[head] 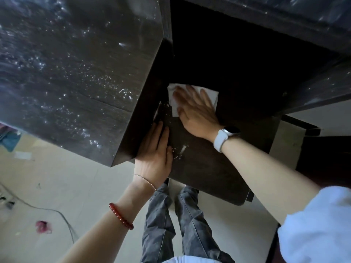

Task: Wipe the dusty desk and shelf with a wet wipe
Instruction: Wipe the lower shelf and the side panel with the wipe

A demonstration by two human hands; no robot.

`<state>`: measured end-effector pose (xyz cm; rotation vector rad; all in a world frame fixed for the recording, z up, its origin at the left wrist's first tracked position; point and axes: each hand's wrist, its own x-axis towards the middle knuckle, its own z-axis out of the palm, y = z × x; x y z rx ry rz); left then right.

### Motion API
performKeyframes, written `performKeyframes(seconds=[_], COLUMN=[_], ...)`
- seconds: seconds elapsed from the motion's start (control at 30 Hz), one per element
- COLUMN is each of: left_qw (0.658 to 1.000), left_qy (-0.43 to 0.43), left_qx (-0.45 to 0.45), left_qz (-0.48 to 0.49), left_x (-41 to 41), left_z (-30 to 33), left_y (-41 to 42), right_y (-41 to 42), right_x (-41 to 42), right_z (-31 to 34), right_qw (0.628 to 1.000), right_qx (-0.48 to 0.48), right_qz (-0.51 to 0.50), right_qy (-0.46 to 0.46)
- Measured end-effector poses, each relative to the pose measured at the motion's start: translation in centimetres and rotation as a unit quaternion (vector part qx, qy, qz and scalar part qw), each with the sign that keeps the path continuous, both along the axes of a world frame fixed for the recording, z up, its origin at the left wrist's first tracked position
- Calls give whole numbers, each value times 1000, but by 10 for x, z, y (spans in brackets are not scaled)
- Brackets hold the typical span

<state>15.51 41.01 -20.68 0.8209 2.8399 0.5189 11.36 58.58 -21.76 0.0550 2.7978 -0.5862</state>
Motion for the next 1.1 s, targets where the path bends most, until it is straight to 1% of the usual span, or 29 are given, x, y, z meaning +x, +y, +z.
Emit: performKeyframes(seconds=[0.1, 0.2, 0.27, 0.33, 0.43, 0.47, 0.5, 0.53, 0.63, 0.67, 0.7, 0.73, 0.77, 0.83, 0.9, 0.93, 0.97, 1.0, 1.1], left_qw=[1000, 1000, 999, 999, 998, 997, 996, 995, 993, 992, 991, 991, 991, 990, 990, 989, 988, 987, 984], left_qy=[-1, -2, -8, -16, -20, -20, -20, -21, -29, -29, -31, -35, -40, -44, -44, -43, -41, -39, -37], left_qx=[-16, -25, -38, -49, -65, -75, -84, -91, -112, -117, -121, -123, -123, -125, -126, -129, -135, -142, -160], left_qz=[-9, -3, -1, -5, -13, -18, -23, -26, -38, -41, -42, -43, -43, -45, -52, -56, -60, -64, -74], left_x=[9, 20, 30, 39, 50, 53, 55, 56, 56, 55, 53, 52, 51, 49, 47, 46, 45, 44, 43], left_z=[1, 1, 0, 0, -1, -1, -2, -2, -2, -2, -2, -2, -2, -3, -3, -2, -1, 0, 0], left_y=[-8, -17, -25, -33, -47, -52, -56, -58, -67, -71, -74, -79, -84, -93, -98, -99, -99, -100, -102], right_y=[-17, -35, -44, -52, -55, -51, -45, -40, -40, -47, -56, -64, -71, -78, -74, -68, -63, -60, -62], right_x=[-17, -22, -11, 13, 47, 49, 44, 34, -1, -5, -2, 7, 20, 50, 65, 62, 55, 46, 18], right_z=[4, 2, -1, -1, 2, 2, 1, 1, 3, 4, 5, 6, 5, 4, 5, 5, 5, 5, 8], right_qw=[999, 998, 998, 999, 986, 981, 982, 987, 1000, 998, 997, 997, 999, 996, 987, 985, 987, 991, 998], right_qx=[2, 1, 12, 11, 0, 8, 17, 26, 14, 8, 11, 21, 26, 24, 25, 31, 40, 43, 14], right_qz=[-30, -67, -60, 1, 165, 190, 184, 152, -25, -66, -81, -67, -33, 64, 151, 165, 154, 120, -50], right_qy=[-15, -6, 13, 39, 33, 35, 45, 48, 13, 9, 12, 20, 31, 48, 41, 36, 34, 32, 23])
